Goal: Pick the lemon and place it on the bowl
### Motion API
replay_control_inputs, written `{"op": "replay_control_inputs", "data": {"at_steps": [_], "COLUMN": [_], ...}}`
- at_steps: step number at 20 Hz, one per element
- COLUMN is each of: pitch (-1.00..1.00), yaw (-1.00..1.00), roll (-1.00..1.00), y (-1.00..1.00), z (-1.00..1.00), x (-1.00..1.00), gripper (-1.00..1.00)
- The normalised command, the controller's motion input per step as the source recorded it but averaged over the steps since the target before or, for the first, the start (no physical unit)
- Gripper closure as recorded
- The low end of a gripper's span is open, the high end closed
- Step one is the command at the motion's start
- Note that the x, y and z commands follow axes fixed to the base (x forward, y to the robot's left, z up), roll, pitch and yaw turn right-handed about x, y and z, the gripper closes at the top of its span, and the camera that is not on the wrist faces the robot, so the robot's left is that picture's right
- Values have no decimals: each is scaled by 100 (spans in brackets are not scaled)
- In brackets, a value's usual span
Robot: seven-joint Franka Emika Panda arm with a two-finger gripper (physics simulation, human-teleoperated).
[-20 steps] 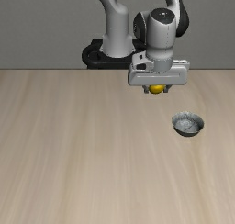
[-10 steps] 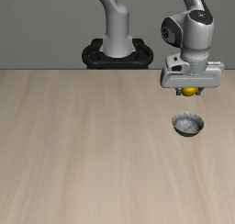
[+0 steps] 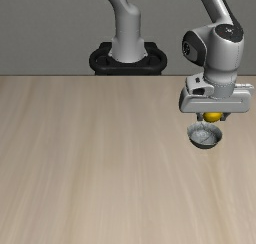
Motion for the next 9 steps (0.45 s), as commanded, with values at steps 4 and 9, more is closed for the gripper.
{"op": "replay_control_inputs", "data": {"at_steps": [4, 9], "pitch": [0, 0], "yaw": [0, 0], "roll": [0, 0], "y": [0, 0], "z": [0, 0], "x": [0, 0], "gripper": [-100, -100]}}
